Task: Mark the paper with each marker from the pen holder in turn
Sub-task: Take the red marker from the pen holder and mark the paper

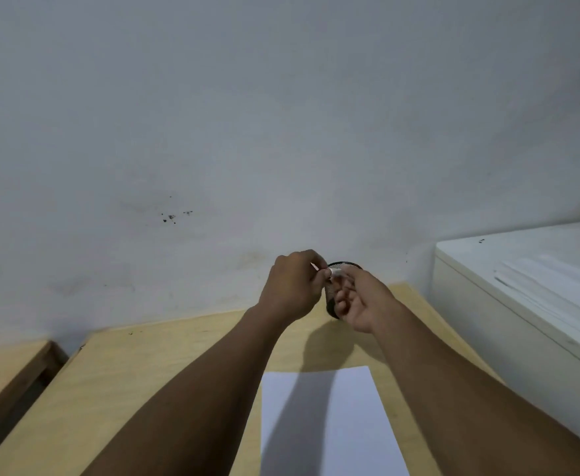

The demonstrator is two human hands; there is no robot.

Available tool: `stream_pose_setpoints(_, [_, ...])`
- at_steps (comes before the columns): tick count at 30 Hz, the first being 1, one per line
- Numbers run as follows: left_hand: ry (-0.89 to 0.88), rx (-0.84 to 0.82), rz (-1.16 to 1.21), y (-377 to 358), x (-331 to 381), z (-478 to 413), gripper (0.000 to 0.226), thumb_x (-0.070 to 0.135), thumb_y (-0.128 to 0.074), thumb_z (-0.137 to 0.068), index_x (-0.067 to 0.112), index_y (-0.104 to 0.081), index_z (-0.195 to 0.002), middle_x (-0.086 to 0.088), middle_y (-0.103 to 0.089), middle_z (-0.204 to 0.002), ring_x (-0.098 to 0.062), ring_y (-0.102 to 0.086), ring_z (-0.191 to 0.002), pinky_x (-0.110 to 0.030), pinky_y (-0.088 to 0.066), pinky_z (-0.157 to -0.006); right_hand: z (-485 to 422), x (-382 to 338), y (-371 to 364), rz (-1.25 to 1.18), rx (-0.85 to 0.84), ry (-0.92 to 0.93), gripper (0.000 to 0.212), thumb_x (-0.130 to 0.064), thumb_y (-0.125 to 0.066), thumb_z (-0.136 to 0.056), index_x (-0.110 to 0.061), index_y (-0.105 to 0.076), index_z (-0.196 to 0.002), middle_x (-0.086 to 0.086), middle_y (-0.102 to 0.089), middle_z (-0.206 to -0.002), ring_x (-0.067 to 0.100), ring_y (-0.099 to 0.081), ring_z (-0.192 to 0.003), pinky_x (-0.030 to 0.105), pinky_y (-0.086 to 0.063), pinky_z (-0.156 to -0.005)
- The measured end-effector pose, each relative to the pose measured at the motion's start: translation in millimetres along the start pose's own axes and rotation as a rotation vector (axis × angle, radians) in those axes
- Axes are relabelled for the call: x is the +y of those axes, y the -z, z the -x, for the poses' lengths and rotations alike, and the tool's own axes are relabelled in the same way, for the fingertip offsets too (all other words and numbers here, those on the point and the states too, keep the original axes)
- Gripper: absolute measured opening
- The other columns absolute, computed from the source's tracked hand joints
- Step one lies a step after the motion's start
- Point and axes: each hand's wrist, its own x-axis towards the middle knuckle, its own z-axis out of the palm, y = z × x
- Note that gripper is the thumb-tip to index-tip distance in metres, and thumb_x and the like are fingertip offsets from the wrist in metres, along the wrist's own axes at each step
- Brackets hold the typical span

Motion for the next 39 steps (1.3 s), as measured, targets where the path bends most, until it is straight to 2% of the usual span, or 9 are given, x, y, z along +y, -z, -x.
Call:
stream_pose_setpoints(9, [0.256, 0.125, 0.406, 36, -21, 44, 0.013, 0.027, -0.076, -0.087, 0.014, -0.077, -0.088, -0.005, -0.077, -0.069, -0.021, -0.075, -0.066, -0.035, -0.060, -0.067, 28, 7, -42, 0.159, -0.060, 0.176, 0.012, -0.016, -0.060, -0.086, -0.011, -0.058, -0.076, 0.004, -0.054, -0.057, 0.011, -0.042, -0.038, 0.019, -0.033, -0.039])
stream_pose_setpoints(16, [0.475, 0.065, 1.012, 36, -33, 68, 0.020, 0.013, -0.072, -0.092, -0.006, -0.074, -0.101, -0.009, -0.070, -0.073, -0.022, -0.071, -0.067, -0.026, -0.061, -0.071, 41, -1, -49, 0.414, -0.150, 0.350, 0.012, -0.011, -0.059, -0.090, -0.003, -0.061, -0.081, 0.013, -0.059, -0.062, 0.015, -0.049, -0.042, 0.025, -0.040, -0.042])
stream_pose_setpoints(19, [0.549, 0.136, 1.120, 42, -57, 83, 0.018, 0.013, -0.070, -0.094, -0.004, -0.074, -0.095, -0.006, -0.066, -0.067, -0.022, -0.070, -0.064, -0.026, -0.063, -0.072, 39, -10, -41, 0.296, -0.079, 0.367, 0.014, -0.012, -0.056, -0.091, -0.007, -0.056, -0.078, 0.010, -0.055, -0.060, 0.013, -0.045, -0.039, 0.023, -0.035, -0.041])
stream_pose_setpoints(21, [0.626, 0.199, 1.001, 53, -95, 105, 0.017, 0.014, -0.071, -0.093, -0.002, -0.074, -0.089, -0.006, -0.064, -0.066, -0.022, -0.066, -0.061, -0.027, -0.062, -0.069, 37, -25, -23, 0.256, 0.004, 0.412, 0.012, -0.013, -0.055, -0.088, -0.008, -0.055, -0.077, 0.010, -0.054, -0.061, 0.012, -0.045, -0.038, 0.024, -0.035, -0.045])
stream_pose_setpoints(23, [0.642, 0.191, 0.612, 65, -129, 128, 0.013, 0.017, -0.075, -0.091, 0.006, -0.076, -0.084, -0.005, -0.068, -0.069, -0.021, -0.064, -0.063, -0.028, -0.055, -0.064, 35, -34, -9, 0.345, 0.014, 0.436, 0.012, -0.013, -0.055, -0.088, -0.005, -0.061, -0.082, 0.013, -0.061, -0.065, 0.017, -0.057, -0.044, 0.027, -0.045, -0.050])
stream_pose_setpoints(26, [0.551, 0.007, 0.135, 62, -144, 139, 0.006, 0.019, -0.072, -0.087, 0.024, -0.075, -0.084, 0.005, -0.071, -0.077, -0.011, -0.065, -0.072, -0.022, -0.046, -0.066, 32, -11, -16, 0.427, -0.136, 0.328, 0.021, -0.014, -0.053, -0.091, -0.004, -0.071, -0.095, 0.016, -0.074, -0.075, 0.029, -0.077, -0.069, 0.034, -0.060, -0.066])
stream_pose_setpoints(30, [0.446, -0.225, -0.096, 35, -135, 147, 0.013, 0.030, -0.063, -0.085, 0.035, -0.073, -0.091, 0.013, -0.070, -0.084, -0.012, -0.068, -0.086, -0.029, -0.055, -0.078, 27, 41, -34, 0.465, -0.201, 0.289, 0.004, -0.005, -0.062, -0.091, -0.007, -0.065, -0.088, 0.014, -0.067, -0.068, 0.023, -0.067, -0.055, 0.029, -0.054, -0.053])
stream_pose_setpoints(34, [0.335, -0.238, -0.253, 30, -135, 151, 0.020, 0.034, -0.055, -0.091, 0.035, -0.070, -0.104, 0.014, -0.066, -0.091, -0.015, -0.065, -0.094, -0.030, -0.050, -0.073, 18, 82, -30, 0.467, -0.165, 0.255, 0.009, -0.003, -0.067, -0.089, -0.007, -0.061, -0.083, 0.013, -0.060, -0.062, 0.018, -0.050, -0.045, 0.023, -0.040, -0.041])
stream_pose_setpoints(39, [0.201, -0.223, -0.350, 24, -133, 154, 0.029, 0.038, -0.048, -0.092, 0.036, -0.070, -0.110, 0.012, -0.059, -0.095, -0.015, -0.063, -0.092, -0.031, -0.047, -0.073, 15, 102, -21, 0.425, -0.146, 0.213, 0.005, -0.010, -0.065, -0.091, -0.008, -0.065, -0.086, 0.013, -0.063, -0.067, 0.021, -0.056, -0.049, 0.025, -0.045, -0.046])
